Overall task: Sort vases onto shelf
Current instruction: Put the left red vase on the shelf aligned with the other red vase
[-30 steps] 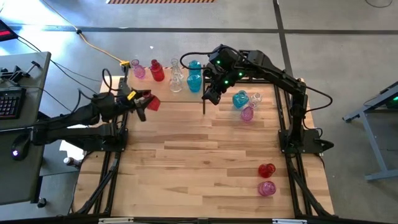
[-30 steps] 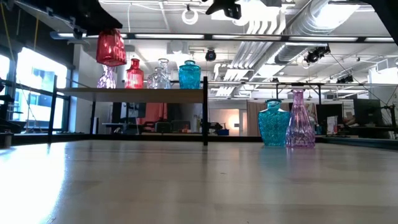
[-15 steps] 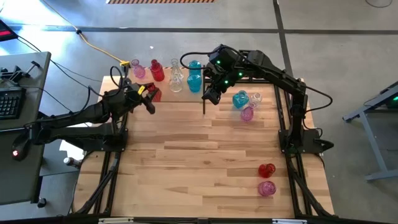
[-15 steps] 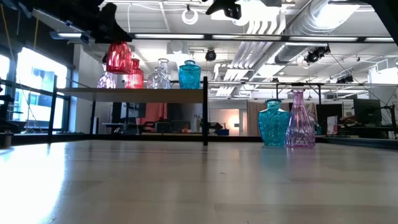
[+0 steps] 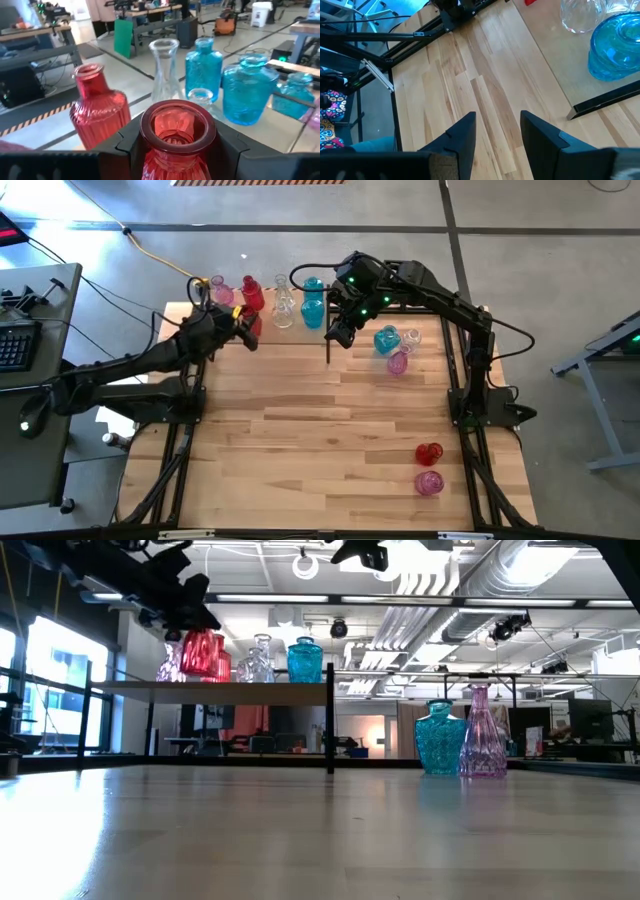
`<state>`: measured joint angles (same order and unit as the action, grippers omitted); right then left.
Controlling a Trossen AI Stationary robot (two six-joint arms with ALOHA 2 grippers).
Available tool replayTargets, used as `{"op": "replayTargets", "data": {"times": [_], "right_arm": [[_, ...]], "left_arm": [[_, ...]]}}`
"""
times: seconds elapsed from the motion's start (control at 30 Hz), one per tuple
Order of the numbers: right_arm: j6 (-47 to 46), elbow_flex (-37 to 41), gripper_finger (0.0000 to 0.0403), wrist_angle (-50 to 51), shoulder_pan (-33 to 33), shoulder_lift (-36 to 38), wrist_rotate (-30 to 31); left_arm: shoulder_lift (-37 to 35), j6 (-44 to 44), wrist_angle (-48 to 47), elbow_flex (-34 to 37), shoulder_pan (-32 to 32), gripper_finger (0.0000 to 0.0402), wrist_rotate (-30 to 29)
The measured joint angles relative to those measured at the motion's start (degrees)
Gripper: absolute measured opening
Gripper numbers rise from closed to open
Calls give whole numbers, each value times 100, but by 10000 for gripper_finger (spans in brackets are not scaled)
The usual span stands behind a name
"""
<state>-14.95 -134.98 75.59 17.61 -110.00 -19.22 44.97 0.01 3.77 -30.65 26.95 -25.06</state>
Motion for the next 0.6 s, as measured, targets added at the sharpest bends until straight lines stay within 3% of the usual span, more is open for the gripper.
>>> {"op": "replayTargets", "data": {"times": [0.6], "right_arm": [[-1, 0, 135, 0, -2, 0, 0]], "left_arm": [[446, -40, 367, 0, 613, 147, 577]]}}
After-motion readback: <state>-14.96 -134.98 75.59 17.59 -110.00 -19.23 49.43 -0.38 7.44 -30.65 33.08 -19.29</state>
